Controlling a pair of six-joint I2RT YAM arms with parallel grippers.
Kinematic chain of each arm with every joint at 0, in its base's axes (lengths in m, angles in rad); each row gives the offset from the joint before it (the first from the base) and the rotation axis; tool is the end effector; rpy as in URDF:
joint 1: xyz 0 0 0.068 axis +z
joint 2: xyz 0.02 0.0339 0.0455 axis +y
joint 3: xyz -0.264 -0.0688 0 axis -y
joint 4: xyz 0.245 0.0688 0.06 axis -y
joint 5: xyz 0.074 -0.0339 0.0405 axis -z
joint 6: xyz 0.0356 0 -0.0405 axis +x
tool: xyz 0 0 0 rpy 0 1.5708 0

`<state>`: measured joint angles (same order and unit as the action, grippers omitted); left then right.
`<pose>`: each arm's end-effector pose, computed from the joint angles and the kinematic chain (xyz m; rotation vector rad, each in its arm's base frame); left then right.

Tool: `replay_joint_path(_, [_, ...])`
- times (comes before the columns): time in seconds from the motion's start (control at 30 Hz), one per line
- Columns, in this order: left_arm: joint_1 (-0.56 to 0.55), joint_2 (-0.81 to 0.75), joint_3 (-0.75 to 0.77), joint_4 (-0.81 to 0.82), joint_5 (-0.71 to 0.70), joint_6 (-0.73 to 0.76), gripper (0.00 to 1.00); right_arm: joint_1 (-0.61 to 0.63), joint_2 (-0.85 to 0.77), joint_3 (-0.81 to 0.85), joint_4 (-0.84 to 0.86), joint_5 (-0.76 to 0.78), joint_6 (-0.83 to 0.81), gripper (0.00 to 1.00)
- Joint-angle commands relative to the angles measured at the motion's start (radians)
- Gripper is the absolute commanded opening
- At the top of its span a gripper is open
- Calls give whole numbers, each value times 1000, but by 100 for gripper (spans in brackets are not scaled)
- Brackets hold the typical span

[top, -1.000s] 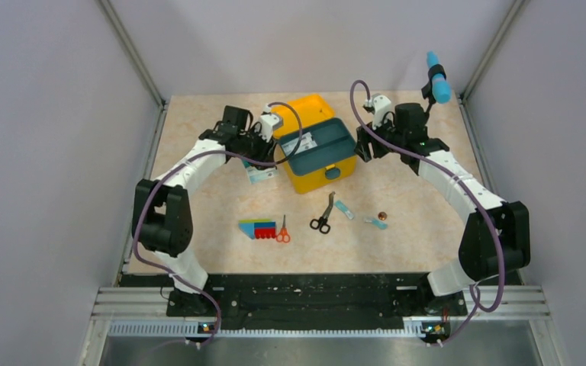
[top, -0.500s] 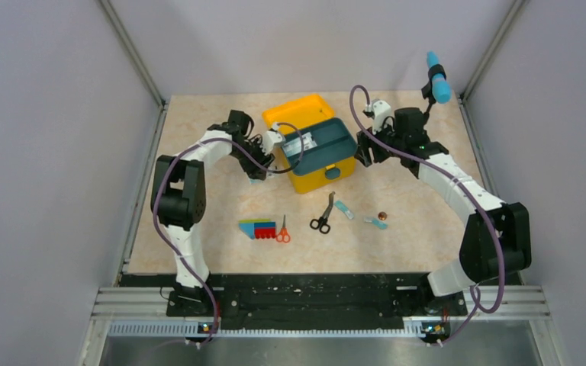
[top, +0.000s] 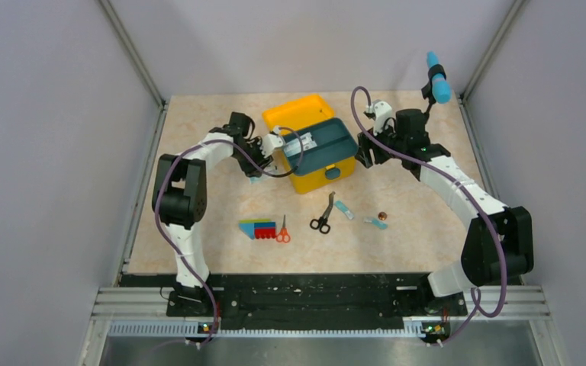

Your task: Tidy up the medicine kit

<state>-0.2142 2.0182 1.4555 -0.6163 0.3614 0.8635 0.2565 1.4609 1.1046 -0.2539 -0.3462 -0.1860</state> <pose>0.4023 -0.1004 0.1724 1.4390 2.2201 -0.2904 0.3158 0.0953 0.2851 -0.6661 2.0647 0.4172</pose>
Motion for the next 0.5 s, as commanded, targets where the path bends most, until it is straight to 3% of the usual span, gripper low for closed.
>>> replay_joint_path(0.0, [-5,18,-35,10,-59,51,42,-8,-33,1,29,-16,3,63])
replay_joint_path(0.23, [-7,54,18,-104,-32,52,32,-8,-40,-6,25,-17,4,63])
replay_joint_path(0.37, [-4,52,15,-215,3,62,18,-8,-46,-9,21,-17,-1,63])
replay_joint_path(0.47, [3,8,-42,-227,37,51,2,-8,-50,-14,18,-11,-4,63])
